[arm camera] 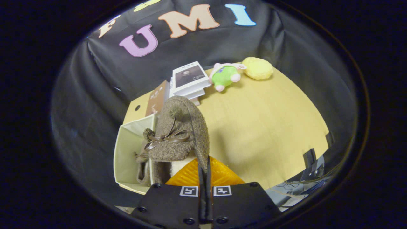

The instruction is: Open the storage box then place both shoes into the box .Put the left shoe in first, then the right shoe, with the right side of both shoes facing outward in a uniform manner.

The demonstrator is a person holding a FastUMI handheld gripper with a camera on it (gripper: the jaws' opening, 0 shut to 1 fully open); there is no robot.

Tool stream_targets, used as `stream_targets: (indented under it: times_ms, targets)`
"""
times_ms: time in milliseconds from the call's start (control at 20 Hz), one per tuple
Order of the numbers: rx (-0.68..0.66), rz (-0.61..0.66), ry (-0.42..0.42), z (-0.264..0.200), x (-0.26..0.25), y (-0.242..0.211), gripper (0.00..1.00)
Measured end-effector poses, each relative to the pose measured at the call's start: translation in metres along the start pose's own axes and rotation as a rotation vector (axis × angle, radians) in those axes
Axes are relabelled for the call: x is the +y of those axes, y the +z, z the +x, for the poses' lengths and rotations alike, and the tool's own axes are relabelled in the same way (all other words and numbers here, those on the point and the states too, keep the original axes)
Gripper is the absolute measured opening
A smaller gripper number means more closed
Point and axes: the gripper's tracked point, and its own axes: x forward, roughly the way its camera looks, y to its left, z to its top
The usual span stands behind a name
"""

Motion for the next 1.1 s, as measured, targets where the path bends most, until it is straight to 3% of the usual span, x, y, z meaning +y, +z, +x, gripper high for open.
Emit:
stream_targets:
  times_ms: [550,1000,1050,1100]
  targets:
    - [-0.013,-0.027,0.136,0.008,0.109,-0.010,0.04]
    - [0.051,0.020,0.152,0.037,0.141,-0.040,0.04]
    - [0.041,0.020,0.147,0.039,0.139,-0.039,0.11]
    - [0.019,0.028,0.159,0.036,0.142,-0.035,0.23]
